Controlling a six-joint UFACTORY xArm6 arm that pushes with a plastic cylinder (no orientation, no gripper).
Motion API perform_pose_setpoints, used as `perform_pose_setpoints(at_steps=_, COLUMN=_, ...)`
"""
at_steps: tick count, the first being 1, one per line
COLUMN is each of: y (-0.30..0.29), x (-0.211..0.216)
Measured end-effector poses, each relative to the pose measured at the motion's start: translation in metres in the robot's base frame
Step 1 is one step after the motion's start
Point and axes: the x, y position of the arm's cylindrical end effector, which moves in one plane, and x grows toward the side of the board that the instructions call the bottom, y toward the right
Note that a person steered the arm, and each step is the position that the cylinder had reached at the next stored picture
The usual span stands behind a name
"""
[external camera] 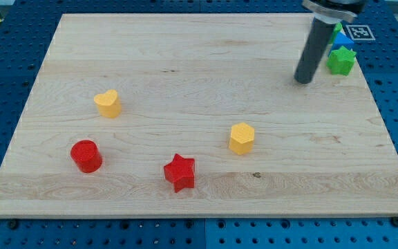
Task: Place your arm to the left of hexagon
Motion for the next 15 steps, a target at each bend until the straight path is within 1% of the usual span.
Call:
perform_pose_setpoints(at_steps=1, y=-0.058, x=-0.008)
perform_pose_setpoints(at_steps=2, y=-0.087, x=-0.010)
perform_pose_setpoints(at_steps=6, y=-0.098, x=-0.010)
perform_pose_setpoints(at_steps=7, y=-0.113, x=-0.011)
perform_pose_setpoints(at_steps=8, y=-0.143, x=-0.016)
perform_pose_setpoints(at_steps=9, y=-0.174, x=-0.011)
perform_pose_setpoints(at_steps=10, y=-0.195, x=0.009)
perform_pose_setpoints(at_steps=12, y=-0.199, x=0.076)
perform_pose_setpoints(at_steps=13, y=-0.199, x=0.095)
perform_pose_setpoints(at_steps=14, y=-0.199, x=0.097)
perform_pose_setpoints(at_steps=15, y=-0.192, x=0.110)
